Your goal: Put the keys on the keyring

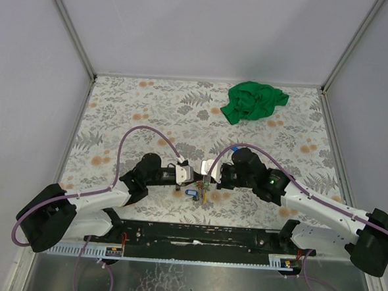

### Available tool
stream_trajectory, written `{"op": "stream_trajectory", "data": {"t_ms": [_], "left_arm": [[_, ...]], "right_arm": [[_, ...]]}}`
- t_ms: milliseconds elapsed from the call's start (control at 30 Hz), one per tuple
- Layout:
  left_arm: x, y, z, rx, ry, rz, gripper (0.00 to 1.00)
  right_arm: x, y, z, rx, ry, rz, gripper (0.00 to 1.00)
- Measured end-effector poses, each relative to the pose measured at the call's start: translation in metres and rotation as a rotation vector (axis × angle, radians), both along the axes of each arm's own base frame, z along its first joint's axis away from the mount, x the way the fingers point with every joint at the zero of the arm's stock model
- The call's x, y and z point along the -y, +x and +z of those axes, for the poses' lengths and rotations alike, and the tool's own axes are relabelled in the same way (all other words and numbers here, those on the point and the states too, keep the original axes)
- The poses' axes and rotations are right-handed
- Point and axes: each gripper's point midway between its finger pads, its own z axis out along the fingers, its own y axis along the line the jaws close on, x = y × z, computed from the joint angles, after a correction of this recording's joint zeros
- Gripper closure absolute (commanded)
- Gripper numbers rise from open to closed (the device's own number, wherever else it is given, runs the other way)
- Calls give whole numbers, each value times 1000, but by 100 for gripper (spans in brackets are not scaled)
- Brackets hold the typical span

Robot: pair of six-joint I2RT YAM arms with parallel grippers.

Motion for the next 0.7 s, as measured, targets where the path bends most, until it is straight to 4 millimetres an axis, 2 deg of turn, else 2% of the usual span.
{"op": "stream_trajectory", "data": {"t_ms": [67, 700], "left_arm": [[0, 0, 0, 0, 0, -1, 100], [4, -1, -3, -15, 17, -22, 100]], "right_arm": [[0, -1, 0, -3, -1, 5, 100], [1, -6, -1, -32, -4, 22, 100]]}}
